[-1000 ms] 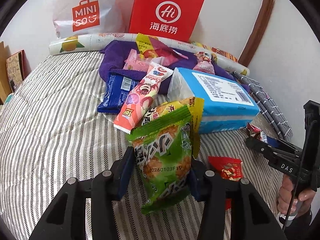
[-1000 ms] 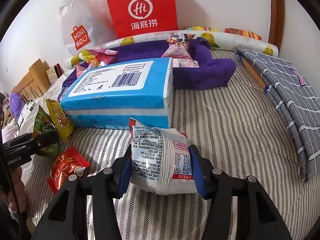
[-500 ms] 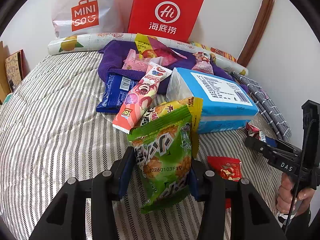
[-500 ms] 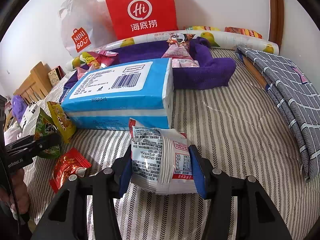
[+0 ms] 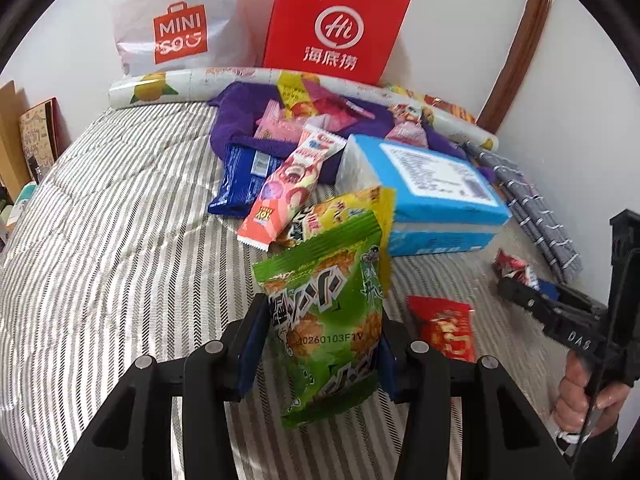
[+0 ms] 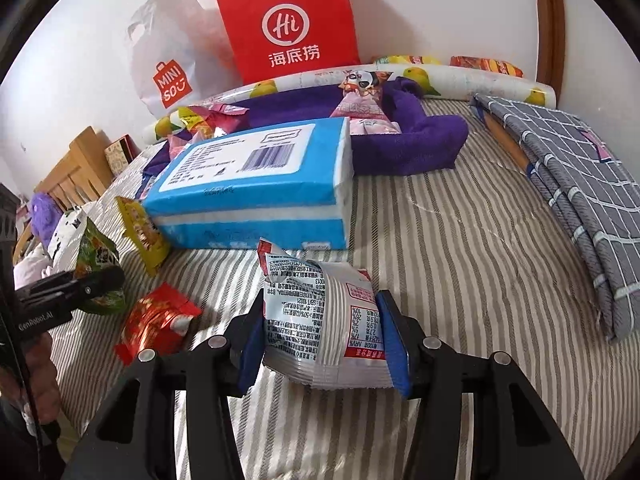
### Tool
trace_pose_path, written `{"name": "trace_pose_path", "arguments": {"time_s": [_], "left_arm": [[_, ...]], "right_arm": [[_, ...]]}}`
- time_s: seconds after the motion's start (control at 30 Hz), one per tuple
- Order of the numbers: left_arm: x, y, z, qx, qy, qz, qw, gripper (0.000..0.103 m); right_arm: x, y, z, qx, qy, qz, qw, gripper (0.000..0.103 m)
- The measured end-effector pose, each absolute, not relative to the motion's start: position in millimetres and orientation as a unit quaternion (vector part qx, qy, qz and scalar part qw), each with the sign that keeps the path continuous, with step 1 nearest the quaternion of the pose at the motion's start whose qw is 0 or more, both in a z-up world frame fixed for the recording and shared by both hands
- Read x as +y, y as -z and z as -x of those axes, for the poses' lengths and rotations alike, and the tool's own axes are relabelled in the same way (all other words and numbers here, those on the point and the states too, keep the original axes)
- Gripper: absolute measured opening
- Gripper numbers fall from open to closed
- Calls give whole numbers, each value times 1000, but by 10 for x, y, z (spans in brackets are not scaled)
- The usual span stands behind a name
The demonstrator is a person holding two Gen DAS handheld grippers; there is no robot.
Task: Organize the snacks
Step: 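Lift both held packs and carry them toward the purple towel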
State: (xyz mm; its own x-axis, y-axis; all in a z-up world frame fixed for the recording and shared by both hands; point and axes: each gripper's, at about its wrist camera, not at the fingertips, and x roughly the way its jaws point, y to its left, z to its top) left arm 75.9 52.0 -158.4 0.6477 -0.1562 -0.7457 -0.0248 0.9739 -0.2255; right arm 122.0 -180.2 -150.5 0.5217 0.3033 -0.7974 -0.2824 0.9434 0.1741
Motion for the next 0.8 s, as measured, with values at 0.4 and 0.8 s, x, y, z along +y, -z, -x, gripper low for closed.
{"name": "trace_pose_path", "arguments": {"time_s": [0.4, 0.8], "left_arm": [[305, 1271, -719, 401, 73, 103, 907, 46], [70, 1005, -941, 393, 101, 104, 908, 46]], "right_arm": [[-1712, 1158, -1002, 432, -177, -16, 884, 50], [-1652, 799, -1044, 415, -178, 0, 892, 50]]}}
